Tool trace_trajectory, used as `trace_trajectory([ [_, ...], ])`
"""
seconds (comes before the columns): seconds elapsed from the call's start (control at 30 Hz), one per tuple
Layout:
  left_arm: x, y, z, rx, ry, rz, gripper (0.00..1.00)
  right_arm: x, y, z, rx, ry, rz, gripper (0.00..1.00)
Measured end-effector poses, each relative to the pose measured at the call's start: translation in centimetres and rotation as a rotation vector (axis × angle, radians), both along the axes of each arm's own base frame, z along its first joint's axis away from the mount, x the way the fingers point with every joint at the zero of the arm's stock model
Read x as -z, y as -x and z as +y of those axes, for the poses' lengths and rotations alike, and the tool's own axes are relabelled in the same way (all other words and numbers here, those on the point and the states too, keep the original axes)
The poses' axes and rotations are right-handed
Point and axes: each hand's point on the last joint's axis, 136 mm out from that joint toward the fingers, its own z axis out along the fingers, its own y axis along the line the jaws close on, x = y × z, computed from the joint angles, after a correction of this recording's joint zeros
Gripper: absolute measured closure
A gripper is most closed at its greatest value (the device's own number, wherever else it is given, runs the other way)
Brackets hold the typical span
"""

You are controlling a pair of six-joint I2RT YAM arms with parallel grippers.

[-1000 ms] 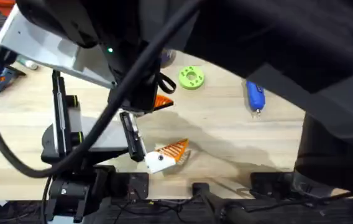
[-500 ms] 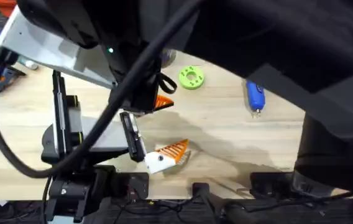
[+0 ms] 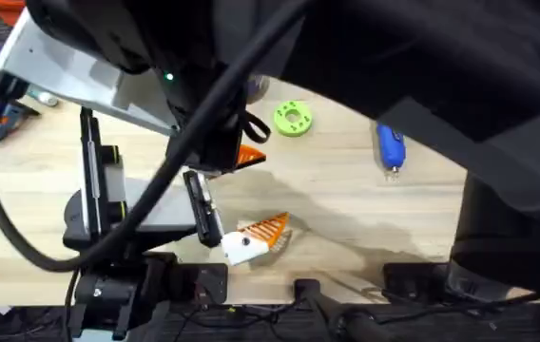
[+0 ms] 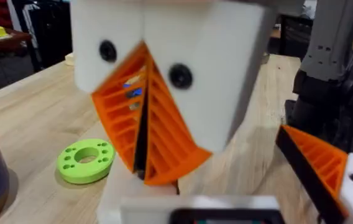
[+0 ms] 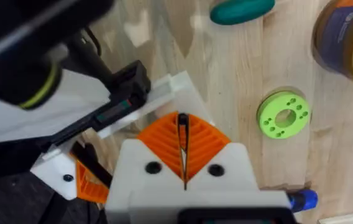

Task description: Pick up the gripper from the table and insert it into the empty holder that is missing its gripper. Then pick up a screw, insert it into the mounting hole, and use the screwdriver to tighten it. Finally, clean up the table by picking up the vegetable and placing it into the bucket.

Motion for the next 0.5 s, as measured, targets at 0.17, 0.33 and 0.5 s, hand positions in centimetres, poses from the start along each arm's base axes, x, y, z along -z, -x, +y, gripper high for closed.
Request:
trace_trajectory([
  [0.17,0.00,0.00,0.00,0.000,0.000,0.000,0.015,0.00,0.00,-0.01,0.000,0.000,0.000,0.995],
  [0.33,0.00,0.00,0.00,0.000,0.000,0.000,0.015,0.00,0.00,-0.01,0.001,0.000,0.000,0.962],
  [0.5,0.00,0.06,-0.02,0.003,0.000,0.000,0.015,-0.01,-0.09,-0.01,0.002,0.000,-0.004,0.866],
])
